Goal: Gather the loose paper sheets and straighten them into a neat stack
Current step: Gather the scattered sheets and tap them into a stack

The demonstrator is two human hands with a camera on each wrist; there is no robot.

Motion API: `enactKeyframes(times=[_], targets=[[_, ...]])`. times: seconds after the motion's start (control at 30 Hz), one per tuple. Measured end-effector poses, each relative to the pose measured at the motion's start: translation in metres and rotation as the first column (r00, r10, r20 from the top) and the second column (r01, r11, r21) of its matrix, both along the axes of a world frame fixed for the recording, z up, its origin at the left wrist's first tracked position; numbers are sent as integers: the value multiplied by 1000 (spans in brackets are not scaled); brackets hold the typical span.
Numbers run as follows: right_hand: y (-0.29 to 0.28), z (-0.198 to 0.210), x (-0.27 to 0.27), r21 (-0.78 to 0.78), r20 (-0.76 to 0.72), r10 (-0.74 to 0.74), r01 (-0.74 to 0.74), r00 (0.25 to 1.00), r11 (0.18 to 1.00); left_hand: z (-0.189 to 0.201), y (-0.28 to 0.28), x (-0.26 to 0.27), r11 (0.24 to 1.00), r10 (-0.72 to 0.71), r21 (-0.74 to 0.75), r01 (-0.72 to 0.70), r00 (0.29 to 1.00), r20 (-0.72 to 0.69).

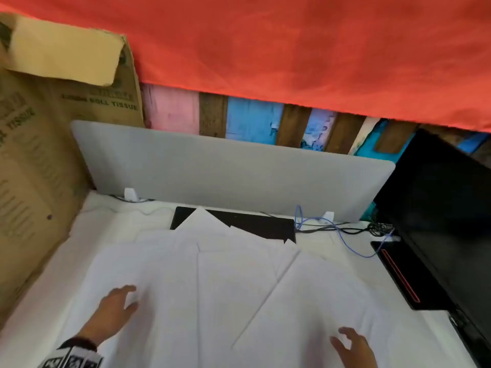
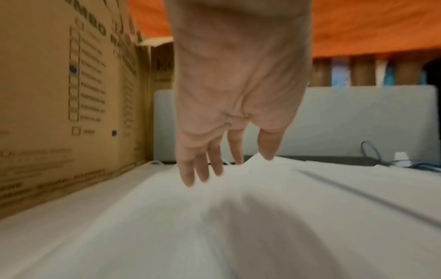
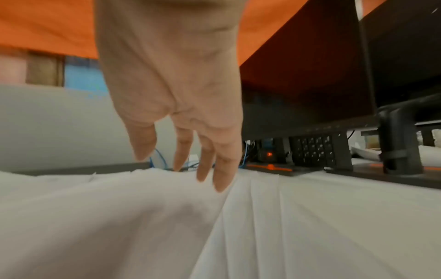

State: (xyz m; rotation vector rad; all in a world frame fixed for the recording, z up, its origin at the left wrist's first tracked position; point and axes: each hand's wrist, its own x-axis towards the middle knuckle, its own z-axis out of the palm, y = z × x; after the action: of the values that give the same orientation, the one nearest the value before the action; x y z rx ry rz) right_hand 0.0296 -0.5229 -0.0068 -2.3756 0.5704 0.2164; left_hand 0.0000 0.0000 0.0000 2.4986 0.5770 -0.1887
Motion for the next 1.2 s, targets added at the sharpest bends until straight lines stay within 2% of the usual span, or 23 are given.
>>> enactKeyframes(times=[0.03, 0.1, 0.17, 0.3, 0.4, 0.47, 0.57, 0.63, 0.73, 0.83, 0.93, 1.07, 1.2], targets=[[10, 3, 11, -24, -26, 19, -19, 999, 1000, -1, 2, 5, 999, 38, 35, -36, 998, -45], [17, 3, 14, -64, -103, -21, 14, 994, 998, -4, 3, 4, 976, 214, 77, -205, 969, -123], [23, 0, 15, -53, -127, -107, 101, 986, 993, -5, 0, 2, 949, 314, 37, -313, 935, -165], [29, -2, 16, 42, -21, -284, 285, 959, 958, -18, -3, -6, 934, 344, -49, -354, 928, -140], [29, 1, 21, 138, 37, -319, 312, 947, 940, -22, -3, -4, 898, 389, -191, -397, 918, -78], [30, -2, 26, 140, 16, -240, 236, 971, 962, -22, -8, -1, 883, 394, -260, -391, 918, -41], [36, -7, 36, 154, 0, -1, 1, 1000, 988, -21, -22, 3, 880, 323, -355, -317, 945, -44], [40, -6, 40, 197, -11, 86, -82, 996, 977, -20, -30, 4, 814, 301, -504, -288, 952, -58], [48, -5, 45, 266, 2, 79, -77, 997, 961, -17, -44, 8, 731, 354, -618, -289, 935, -19], [70, -5, 45, 346, 23, 118, -118, 993, 931, -17, -69, 12, 719, 309, -667, -197, 949, 53], [97, 0, 42, 483, 21, 175, -164, 984, 860, -14, -93, 18, 627, 297, -761, -168, 954, 34], [111, -3, 43, 615, -24, 71, -42, 997, 787, -13, -105, 19, 530, 301, -826, -192, 953, -29], [129, -3, 40, 704, -114, 246, -97, 963, 704, -14, -114, 17, 517, 128, -845, -138, 988, -84]])
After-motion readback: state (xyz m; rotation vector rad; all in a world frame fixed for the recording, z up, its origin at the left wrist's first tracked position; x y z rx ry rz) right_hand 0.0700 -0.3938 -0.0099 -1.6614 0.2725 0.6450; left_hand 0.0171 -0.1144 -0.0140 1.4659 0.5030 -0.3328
